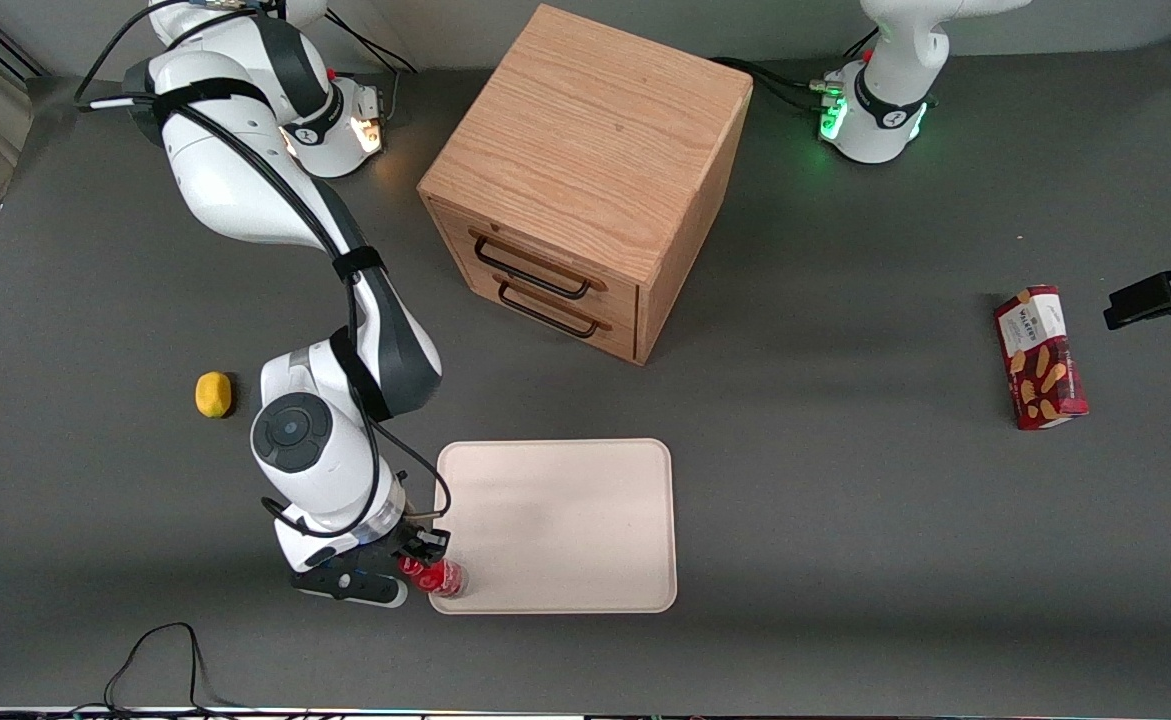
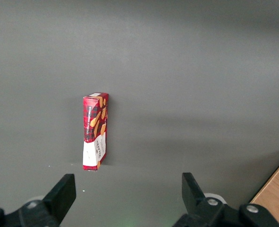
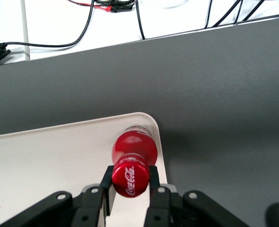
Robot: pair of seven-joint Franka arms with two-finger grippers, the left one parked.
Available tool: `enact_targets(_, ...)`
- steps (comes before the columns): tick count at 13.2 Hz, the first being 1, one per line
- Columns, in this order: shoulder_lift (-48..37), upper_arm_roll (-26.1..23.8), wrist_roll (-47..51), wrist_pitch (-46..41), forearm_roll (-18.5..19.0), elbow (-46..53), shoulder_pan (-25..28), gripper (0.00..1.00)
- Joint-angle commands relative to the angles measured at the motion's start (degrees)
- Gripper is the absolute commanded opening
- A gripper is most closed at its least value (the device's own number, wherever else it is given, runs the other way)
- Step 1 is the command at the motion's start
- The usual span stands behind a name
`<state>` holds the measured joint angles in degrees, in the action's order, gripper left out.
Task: Place coke bottle on tray
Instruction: 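Lower the bottle onto the tray's rim area and open the right gripper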
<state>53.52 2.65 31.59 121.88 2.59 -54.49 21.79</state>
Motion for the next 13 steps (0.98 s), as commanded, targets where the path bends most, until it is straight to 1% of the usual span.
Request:
enact_targets(1,1.5,0.52,2.42,1.17,1.1,2.72,0.63,0.39)
enact_targets(2,1.5,0.52,2.51,1.34,1.18,2.64,0.63,0.82)
enact_targets(3,1.68,0.52,2.78,2.3,1.1,2.64,0.63,1.0)
enact_targets(8,0.98,0.61,3.13,1.87,1.27,2.29,0.63,1.0)
enact_targets(10,0.02,0.69,2.43,-1.27,1.36,2.11,0.63,1.0)
enact_targets(12,-3.66,0.78,0.68,-4.79,1.89,-0.51,0.36,1.0)
enact_targets(13,-7.51,0.78,-2.38,-7.59,1.8,-4.79,0.27,1.0)
